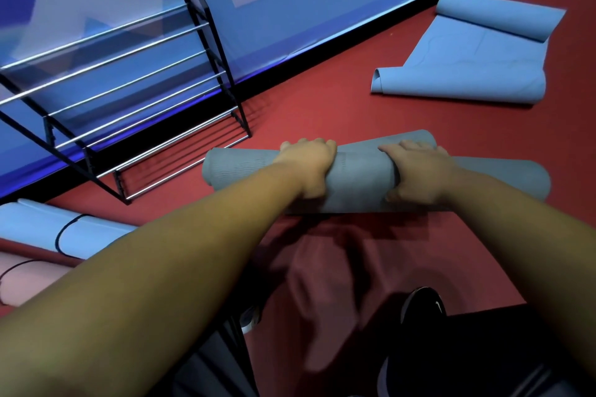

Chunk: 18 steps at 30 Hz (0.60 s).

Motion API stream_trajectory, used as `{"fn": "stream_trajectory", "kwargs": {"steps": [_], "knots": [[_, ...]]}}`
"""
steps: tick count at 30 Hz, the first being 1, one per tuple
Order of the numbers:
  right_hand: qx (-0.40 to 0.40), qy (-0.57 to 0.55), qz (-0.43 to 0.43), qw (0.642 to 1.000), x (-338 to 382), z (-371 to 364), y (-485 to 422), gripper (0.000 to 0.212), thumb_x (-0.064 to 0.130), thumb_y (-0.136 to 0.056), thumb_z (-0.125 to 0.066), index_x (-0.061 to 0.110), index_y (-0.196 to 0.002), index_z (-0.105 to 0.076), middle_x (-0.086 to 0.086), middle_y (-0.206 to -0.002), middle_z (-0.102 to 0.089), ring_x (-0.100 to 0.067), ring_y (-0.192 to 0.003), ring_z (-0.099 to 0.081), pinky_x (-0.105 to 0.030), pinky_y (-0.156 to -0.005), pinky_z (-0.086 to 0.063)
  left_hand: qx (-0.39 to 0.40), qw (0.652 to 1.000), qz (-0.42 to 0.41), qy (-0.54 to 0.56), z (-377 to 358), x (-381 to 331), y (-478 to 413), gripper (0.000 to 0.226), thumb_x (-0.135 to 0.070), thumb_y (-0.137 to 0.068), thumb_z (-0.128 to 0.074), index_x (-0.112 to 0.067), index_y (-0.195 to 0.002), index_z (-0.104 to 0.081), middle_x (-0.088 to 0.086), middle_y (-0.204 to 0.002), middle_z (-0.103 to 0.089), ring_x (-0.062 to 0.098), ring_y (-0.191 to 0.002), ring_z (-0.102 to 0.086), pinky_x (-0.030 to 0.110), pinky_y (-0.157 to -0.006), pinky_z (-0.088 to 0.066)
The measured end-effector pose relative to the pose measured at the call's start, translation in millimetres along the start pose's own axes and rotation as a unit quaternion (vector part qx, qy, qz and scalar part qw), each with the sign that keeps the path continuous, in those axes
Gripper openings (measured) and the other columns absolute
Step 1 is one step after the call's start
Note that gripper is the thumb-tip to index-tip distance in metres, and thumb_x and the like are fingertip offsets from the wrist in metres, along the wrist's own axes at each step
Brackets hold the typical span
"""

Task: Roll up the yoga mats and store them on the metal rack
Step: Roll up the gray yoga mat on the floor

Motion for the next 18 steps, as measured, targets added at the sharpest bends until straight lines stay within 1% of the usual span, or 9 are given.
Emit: {"fn": "stream_trajectory", "kwargs": {"steps": [3,5,6,8,10,12,15,17,18], "knots": [[-0.037,0.051,0.037,0.997,11,-11,1,0.138,0.074,-0.064,-0.083,0.034,-0.171,-0.004,-0.001,-0.156,-0.037,-0.033,-0.139,-0.041,-0.052,-0.118,-0.033,0.023,0.999,-0.003,0.033,-4,3,-2,0.057,-0.039,-0.069,-0.087,-0.024,-0.108,-0.047,-0.002,-0.101,-0.054,0.032,-0.102,-0.065,0.039,-0.078,-0.049],[-0.057,0.053,0.045,0.996,19,-17,1,0.139,0.072,-0.065,-0.084,0.036,-0.170,-0.001,0.006,-0.154,-0.040,-0.032,-0.135,-0.044,-0.055,-0.116,-0.033,0.037,0.998,-0.016,0.044,-6,0,-2,0.064,-0.045,-0.067,-0.090,-0.022,-0.113,-0.052,-0.002,-0.099,-0.054,0.030,-0.096,-0.064,0.035,-0.073,-0.047],[-0.062,0.041,0.038,0.997,20,-17,0,0.132,0.067,-0.068,-0.084,0.038,-0.169,-0.004,0.008,-0.154,-0.042,-0.032,-0.133,-0.046,-0.057,-0.116,-0.034,0.038,0.998,-0.023,0.043,-7,-1,-2,0.068,-0.050,-0.068,-0.091,-0.021,-0.118,-0.054,-0.001,-0.101,-0.056,0.030,-0.097,-0.064,0.035,-0.073,-0.046],[-0.061,0.016,0.024,0.998,19,-13,-3,0.108,0.055,-0.074,-0.082,0.043,-0.161,-0.019,0.011,-0.151,-0.045,-0.032,-0.130,-0.048,-0.060,-0.114,-0.035,0.026,0.999,-0.036,0.030,-7,-4,-3,0.075,-0.060,-0.070,-0.088,-0.022,-0.126,-0.055,0.000,-0.111,-0.063,0.029,-0.104,-0.065,0.037,-0.075,-0.048],[-0.054,0.000,0.014,0.998,14,-8,-6,0.080,0.047,-0.077,-0.077,0.043,-0.146,-0.036,0.011,-0.143,-0.049,-0.033,-0.127,-0.050,-0.062,-0.112,-0.037,0.018,0.998,-0.042,0.034,-4,-6,-2,0.078,-0.068,-0.072,-0.084,-0.026,-0.132,-0.054,-0.003,-0.123,-0.064,0.026,-0.113,-0.064,0.041,-0.084,-0.052],[-0.040,-0.014,0.006,0.999,11,-6,-8,0.068,0.044,-0.076,-0.076,0.043,-0.135,-0.042,0.010,-0.136,-0.052,-0.033,-0.125,-0.051,-0.062,-0.112,-0.037,0.022,0.999,-0.027,0.033,4,2,0,0.079,-0.075,-0.075,-0.078,-0.029,-0.135,-0.055,-0.004,-0.131,-0.065,0.027,-0.121,-0.063,0.044,-0.092,-0.052],[-0.009,-0.042,-0.026,0.999,2,-8,-12,0.075,0.045,-0.070,-0.082,0.042,-0.136,-0.045,0.010,-0.139,-0.053,-0.034,-0.129,-0.051,-0.060,-0.114,-0.037,0.006,0.999,0.046,0.000,21,41,6,0.091,-0.096,-0.074,-0.054,-0.030,-0.138,-0.060,-0.001,-0.138,-0.067,0.031,-0.128,-0.063,0.048,-0.099,-0.049],[0.004,-0.058,-0.051,0.997,-7,-10,-14,0.086,0.047,-0.064,-0.087,0.042,-0.139,-0.045,0.009,-0.143,-0.053,-0.034,-0.132,-0.051,-0.060,-0.115,-0.036,-0.024,0.992,0.119,0.045,28,81,14,0.103,-0.103,-0.070,-0.041,-0.027,-0.135,-0.064,0.005,-0.137,-0.069,0.034,-0.126,-0.064,0.050,-0.104,-0.051],[0.006,-0.067,-0.062,0.996,-12,-11,-15,0.090,0.048,-0.062,-0.089,0.042,-0.141,-0.045,0.009,-0.145,-0.053,-0.035,-0.133,-0.050,-0.061,-0.116,-0.036,-0.043,0.983,0.154,0.091,29,101,19,0.101,-0.102,-0.072,-0.041,-0.024,-0.131,-0.067,0.008,-0.133,-0.070,0.035,-0.122,-0.065,0.049,-0.103,-0.053]]}}
Point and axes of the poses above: each hand's wrist, its own y-axis away from the middle knuckle, its own z-axis out of the back of the hand, x = y × z, the point moved 6 cm from there along -y, towards the middle knuckle
